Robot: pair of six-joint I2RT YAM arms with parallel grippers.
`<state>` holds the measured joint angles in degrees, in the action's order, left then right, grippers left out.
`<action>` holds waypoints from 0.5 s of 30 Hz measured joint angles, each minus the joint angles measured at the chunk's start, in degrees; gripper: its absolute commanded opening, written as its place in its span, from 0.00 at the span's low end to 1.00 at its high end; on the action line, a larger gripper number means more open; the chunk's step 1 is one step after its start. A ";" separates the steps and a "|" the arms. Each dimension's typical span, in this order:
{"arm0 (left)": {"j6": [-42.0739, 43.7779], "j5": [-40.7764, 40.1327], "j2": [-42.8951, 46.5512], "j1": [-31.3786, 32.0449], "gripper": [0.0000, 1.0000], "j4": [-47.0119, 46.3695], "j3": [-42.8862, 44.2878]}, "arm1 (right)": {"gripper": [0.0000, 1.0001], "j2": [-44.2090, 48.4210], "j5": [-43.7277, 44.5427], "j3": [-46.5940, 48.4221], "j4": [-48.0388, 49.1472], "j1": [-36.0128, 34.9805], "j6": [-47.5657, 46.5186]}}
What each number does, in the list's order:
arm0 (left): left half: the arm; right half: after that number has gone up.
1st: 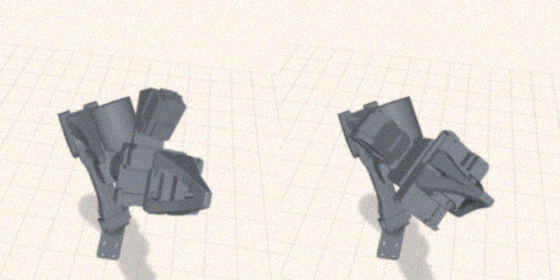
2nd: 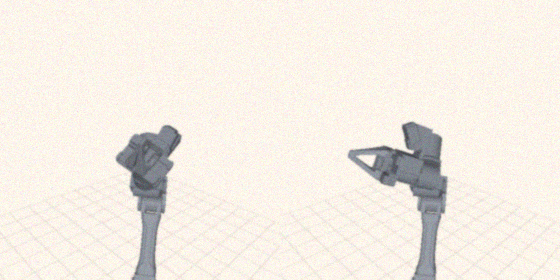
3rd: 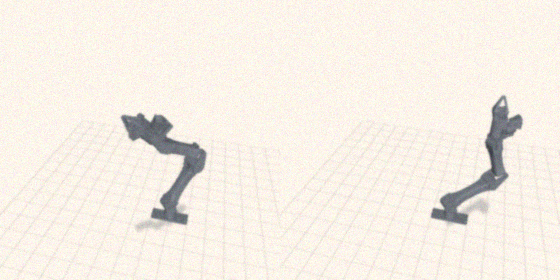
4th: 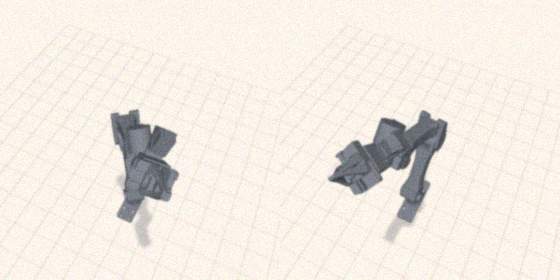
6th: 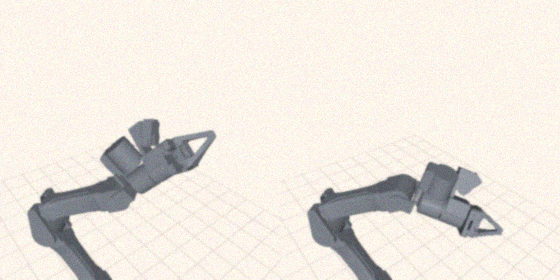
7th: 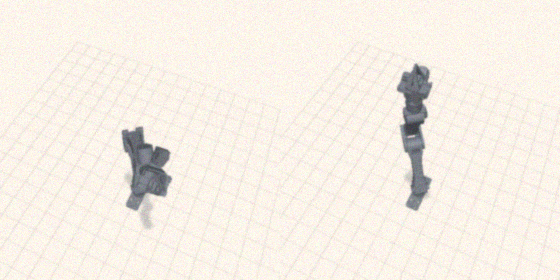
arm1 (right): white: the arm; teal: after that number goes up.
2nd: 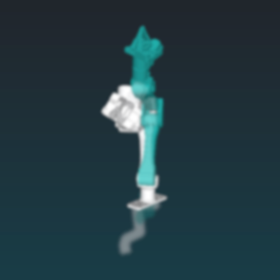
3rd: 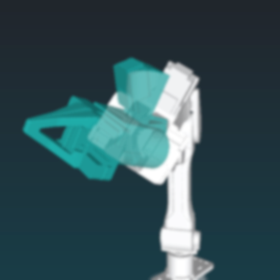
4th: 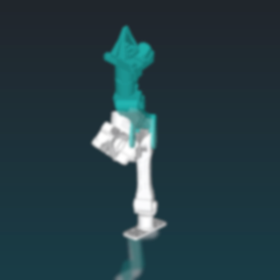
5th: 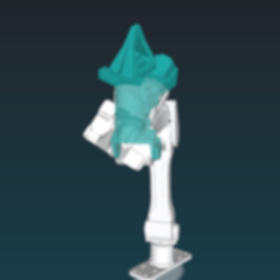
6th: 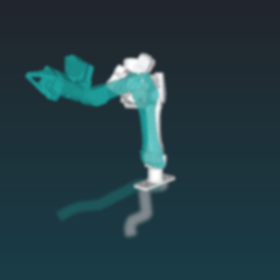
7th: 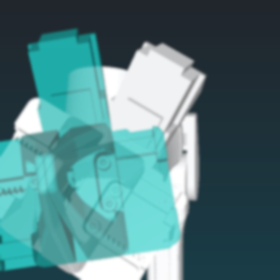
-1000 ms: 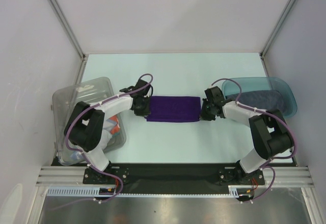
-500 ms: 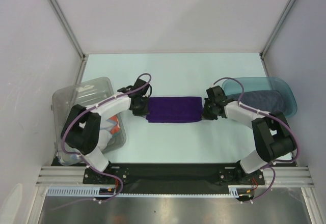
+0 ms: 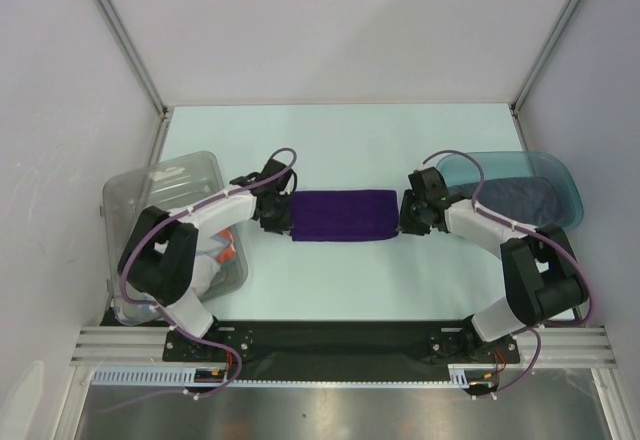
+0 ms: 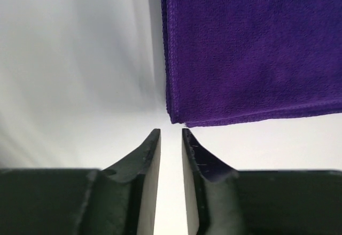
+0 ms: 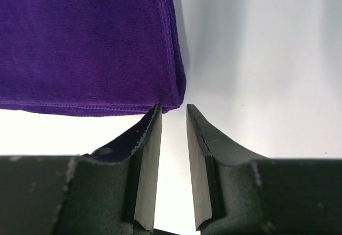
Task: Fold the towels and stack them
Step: Fold the towel
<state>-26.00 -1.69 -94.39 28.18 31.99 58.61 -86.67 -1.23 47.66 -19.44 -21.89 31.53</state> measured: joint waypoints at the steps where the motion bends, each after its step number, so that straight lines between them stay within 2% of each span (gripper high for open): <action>1: -0.20 0.13 0.00 0.00 0.30 -0.13 0.00 | 0.30 0.31 0.07 0.00 0.00 0.00 0.00; 5: -0.55 0.50 0.11 0.00 0.41 -0.52 0.00 | 0.29 0.59 0.35 0.00 0.04 0.00 0.00; 15: -1.11 2.16 -0.28 0.00 0.41 -3.19 0.00 | 0.27 -1.07 0.35 0.00 1.09 0.00 -0.02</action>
<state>-27.11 0.47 -94.67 28.18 28.80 58.61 -87.74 -0.89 47.66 -18.35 -21.89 31.51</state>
